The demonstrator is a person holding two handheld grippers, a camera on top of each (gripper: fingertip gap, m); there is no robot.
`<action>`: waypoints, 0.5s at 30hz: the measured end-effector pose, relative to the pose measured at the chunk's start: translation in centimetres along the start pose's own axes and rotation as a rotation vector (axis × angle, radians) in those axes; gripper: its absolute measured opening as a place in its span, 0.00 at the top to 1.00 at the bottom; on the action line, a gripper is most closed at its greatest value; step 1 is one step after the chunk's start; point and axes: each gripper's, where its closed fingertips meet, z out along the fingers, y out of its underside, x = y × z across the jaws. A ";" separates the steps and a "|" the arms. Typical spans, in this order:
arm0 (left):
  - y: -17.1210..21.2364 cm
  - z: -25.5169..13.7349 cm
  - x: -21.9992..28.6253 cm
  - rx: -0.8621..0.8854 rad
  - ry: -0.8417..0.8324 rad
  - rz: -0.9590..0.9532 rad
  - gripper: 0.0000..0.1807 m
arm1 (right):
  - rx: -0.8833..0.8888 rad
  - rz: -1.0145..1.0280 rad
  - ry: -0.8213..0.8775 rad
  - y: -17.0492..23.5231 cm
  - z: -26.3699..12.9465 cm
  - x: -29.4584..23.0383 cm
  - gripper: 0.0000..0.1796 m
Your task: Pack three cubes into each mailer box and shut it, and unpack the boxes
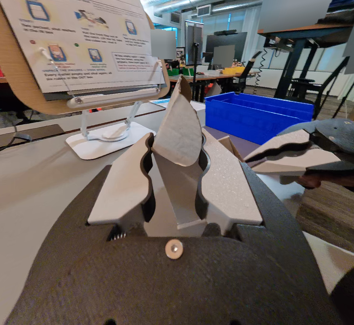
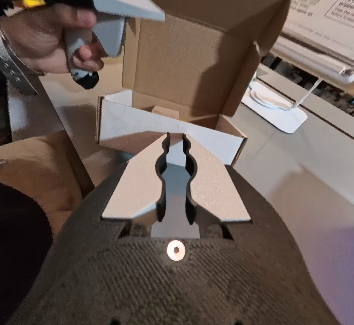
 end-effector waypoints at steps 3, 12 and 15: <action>-0.3 0.2 -0.8 0.025 -0.001 -0.051 0.74 | -0.109 0.001 -0.002 2.6 0.4 -0.1 0.88; -0.8 0.1 -0.8 0.044 0.015 -0.140 0.76 | -0.133 0.178 0.080 3.7 -0.2 2.4 0.75; -0.7 -0.4 -0.9 0.050 0.014 -0.173 0.76 | -0.024 0.345 0.110 2.2 -1.5 4.8 0.70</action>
